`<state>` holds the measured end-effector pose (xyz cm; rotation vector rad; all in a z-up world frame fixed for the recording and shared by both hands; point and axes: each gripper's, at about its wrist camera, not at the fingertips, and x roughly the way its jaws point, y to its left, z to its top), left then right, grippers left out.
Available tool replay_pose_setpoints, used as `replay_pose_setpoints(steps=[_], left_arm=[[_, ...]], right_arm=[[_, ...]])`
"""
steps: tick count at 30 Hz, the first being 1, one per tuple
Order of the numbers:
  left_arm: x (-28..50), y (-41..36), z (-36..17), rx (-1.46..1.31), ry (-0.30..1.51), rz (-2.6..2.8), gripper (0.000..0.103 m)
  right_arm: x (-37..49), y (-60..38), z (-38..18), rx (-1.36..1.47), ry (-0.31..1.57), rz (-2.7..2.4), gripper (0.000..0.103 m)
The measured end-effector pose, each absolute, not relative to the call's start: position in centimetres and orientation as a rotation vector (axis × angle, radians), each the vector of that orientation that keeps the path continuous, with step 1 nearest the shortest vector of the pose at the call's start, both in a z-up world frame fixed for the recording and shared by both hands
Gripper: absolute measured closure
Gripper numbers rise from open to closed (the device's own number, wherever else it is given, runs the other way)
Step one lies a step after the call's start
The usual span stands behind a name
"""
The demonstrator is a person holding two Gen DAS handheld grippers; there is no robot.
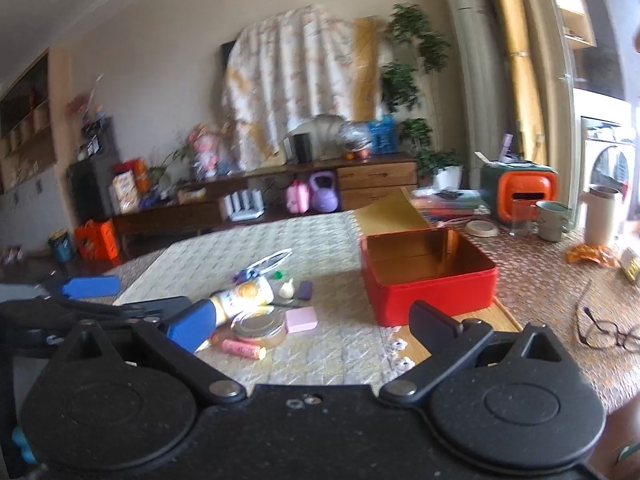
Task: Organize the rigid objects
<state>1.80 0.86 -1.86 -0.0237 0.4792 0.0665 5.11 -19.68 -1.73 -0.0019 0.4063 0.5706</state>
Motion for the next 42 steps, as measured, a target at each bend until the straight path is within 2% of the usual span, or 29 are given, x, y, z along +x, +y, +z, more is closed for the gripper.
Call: replay_pose_setpoints(steps=[12,21,24,33,38,39,41,42], left_arm=[[6.1,6.0,-4.9,-0.052,0.638,0.133,0.000],[9.6,10.7,-8.5,-0.123,0.745,0.175,0.000],[10.6,11.5,-9.4,-0.132,0.757,0.191,0.000],[12.4,12.3,-11.6,-0.151,0.789,0.193,0.001],[12.6,12.6,-12.0,-0.156,0.800,0.182,0.017],[12.6,12.6,-12.0,-0.152,0.802,0.176,0.019],[12.6,12.4,-12.2,-0.144,0.806,0.161,0.031],[12.6,12.4,-12.2,-0.139,0.808,0.156,0.033]], right_arm=[[10.0,-15.0,-2.9,-0.123,0.533,0.727,0.001],[13.1,-10.4,-6.0,-0.244,0.648,0.846,0.009],[14.4,-9.3,-7.1,-0.257,0.677,0.851,0.018],[17.4,-6.2,-10.3,-0.311,0.770,0.889,0.030],[18.5,-5.2,-11.5,-0.320,0.816,0.907,0.036],[18.7,-5.1,-11.7,-0.324,0.824,0.906,0.040],[18.9,-4.9,-11.9,-0.324,0.828,0.901,0.043],[18.9,-4.8,-12.0,-0.322,0.824,0.901,0.044]])
